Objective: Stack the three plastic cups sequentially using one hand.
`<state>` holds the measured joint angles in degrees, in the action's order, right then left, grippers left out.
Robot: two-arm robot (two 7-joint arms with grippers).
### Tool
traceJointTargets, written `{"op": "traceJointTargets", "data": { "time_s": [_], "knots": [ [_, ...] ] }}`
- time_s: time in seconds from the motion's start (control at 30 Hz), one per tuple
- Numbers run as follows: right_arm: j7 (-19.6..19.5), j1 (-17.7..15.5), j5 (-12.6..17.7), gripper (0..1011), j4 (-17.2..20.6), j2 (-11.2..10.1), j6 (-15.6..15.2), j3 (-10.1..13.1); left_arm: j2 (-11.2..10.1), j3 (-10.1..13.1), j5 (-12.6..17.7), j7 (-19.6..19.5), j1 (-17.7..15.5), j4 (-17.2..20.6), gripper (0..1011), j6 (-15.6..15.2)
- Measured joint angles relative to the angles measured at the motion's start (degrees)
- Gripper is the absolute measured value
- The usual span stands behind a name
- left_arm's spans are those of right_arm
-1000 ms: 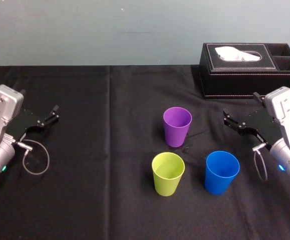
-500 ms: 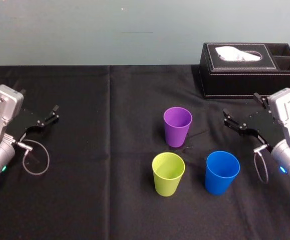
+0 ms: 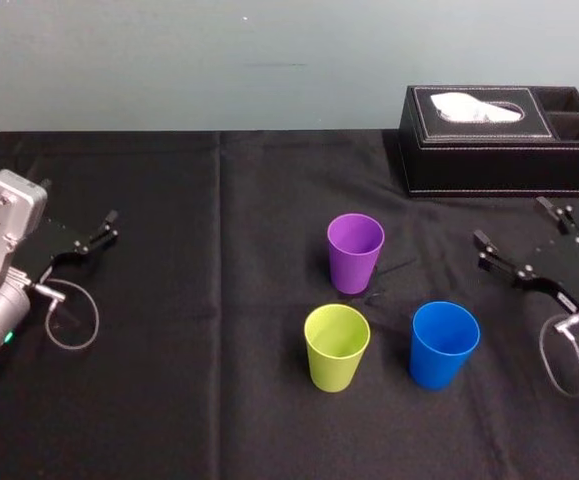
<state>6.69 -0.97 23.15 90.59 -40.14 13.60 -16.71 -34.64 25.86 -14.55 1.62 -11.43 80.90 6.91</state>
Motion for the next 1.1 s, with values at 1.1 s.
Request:
{"op": "traceJointTargets", "data": {
  "time_s": [1.1],
  "knots": [
    [17.75,-19.57,6.01,1002,8.80,-7.39,6.74,7.52,0.00,0.00,0.00,0.01,0.00,0.00,1011,0.00]
  ]
}}
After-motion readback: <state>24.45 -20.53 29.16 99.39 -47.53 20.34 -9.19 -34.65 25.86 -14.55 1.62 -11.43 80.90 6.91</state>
